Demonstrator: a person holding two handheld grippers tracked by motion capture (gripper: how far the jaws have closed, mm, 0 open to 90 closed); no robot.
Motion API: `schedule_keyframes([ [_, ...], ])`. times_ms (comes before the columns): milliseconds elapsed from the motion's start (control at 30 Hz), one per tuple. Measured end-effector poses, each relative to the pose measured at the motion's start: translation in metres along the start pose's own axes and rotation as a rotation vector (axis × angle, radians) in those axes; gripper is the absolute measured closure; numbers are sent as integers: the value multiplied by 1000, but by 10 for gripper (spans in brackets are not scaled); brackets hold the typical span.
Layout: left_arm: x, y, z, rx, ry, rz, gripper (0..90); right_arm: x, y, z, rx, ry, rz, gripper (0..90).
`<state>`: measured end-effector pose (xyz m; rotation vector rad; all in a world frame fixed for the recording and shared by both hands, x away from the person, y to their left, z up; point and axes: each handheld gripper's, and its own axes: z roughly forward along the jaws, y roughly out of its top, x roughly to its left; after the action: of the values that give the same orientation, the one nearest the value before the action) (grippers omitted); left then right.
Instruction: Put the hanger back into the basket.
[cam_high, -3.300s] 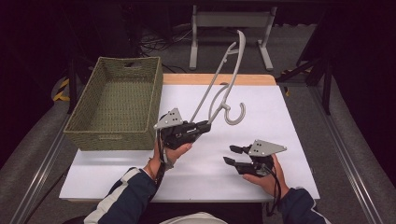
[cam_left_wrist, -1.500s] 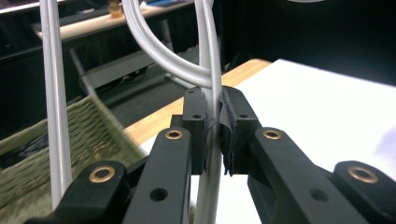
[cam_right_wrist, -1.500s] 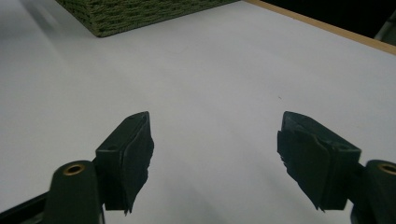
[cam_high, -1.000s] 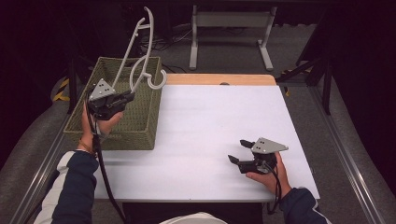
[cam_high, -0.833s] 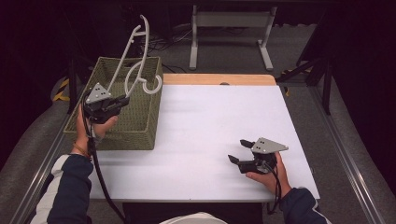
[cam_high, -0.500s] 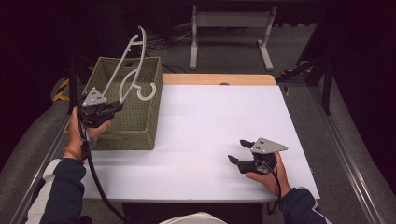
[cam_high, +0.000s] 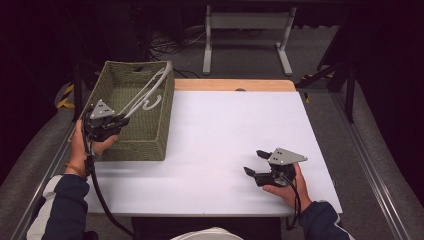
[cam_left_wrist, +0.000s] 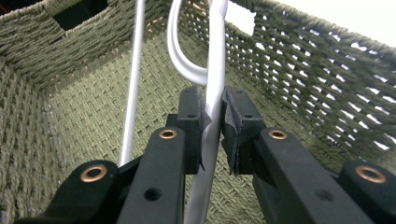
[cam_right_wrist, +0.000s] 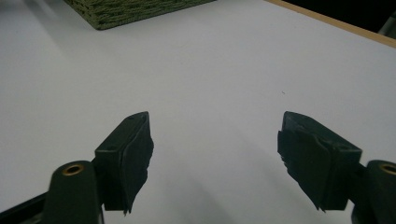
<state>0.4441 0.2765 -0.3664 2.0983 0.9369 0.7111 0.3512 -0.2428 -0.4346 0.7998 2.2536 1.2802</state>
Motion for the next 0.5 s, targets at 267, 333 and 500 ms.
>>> schedule_keyframes([
  [267, 2, -2, 2, 37, 79, -55, 768, 1, 0, 1, 9, 9, -10, 262],
  [333, 2, -3, 2, 42, 92, -67, 769, 1, 0, 1, 12, 10, -13, 261],
  [500, 4, -7, -3, -7, 79, -110, 792, 1, 0, 1, 13, 11, -18, 260],
])
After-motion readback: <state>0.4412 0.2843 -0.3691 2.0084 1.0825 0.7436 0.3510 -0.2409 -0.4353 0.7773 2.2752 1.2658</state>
